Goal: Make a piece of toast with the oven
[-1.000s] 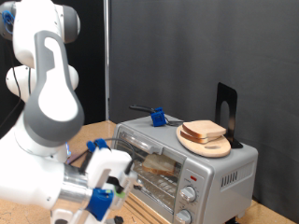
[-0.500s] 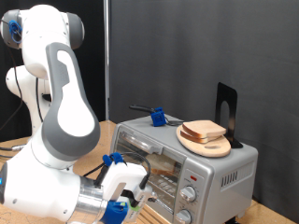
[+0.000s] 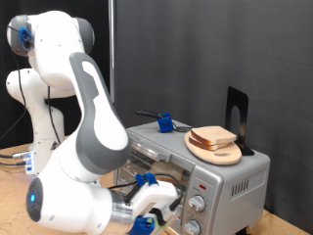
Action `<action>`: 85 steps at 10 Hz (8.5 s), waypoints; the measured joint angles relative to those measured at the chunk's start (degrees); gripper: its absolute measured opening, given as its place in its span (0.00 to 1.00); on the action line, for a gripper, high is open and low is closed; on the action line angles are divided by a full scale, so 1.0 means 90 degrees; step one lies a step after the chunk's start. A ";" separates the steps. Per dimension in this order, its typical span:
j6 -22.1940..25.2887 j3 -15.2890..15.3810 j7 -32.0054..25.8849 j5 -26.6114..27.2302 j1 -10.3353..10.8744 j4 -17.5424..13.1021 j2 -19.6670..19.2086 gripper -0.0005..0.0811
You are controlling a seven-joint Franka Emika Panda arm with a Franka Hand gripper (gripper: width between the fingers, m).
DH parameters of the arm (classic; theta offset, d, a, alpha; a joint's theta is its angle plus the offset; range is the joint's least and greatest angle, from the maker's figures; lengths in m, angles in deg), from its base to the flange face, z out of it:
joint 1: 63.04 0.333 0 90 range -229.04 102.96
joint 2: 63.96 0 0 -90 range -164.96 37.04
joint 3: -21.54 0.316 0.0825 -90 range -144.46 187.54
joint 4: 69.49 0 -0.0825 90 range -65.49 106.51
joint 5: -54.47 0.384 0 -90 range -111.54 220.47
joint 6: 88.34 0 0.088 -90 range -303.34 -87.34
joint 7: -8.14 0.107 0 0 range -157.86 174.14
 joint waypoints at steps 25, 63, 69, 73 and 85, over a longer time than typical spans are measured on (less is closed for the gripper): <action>0.2254 0.0328 -0.4063 0.1058 -0.0859 -0.1009 -0.1057 0.84; 0.2007 0.0559 -0.3480 0.0897 -0.0301 -0.2081 -0.2142 0.01; 0.1958 0.0646 -0.6059 0.1551 -0.0397 -0.1710 -0.2081 0.01; 0.2000 0.0671 -0.6643 0.1638 -0.0433 -0.1644 -0.2073 0.01; 0.2525 0.0768 -0.8315 0.1641 -0.0543 -0.1964 -0.2350 0.01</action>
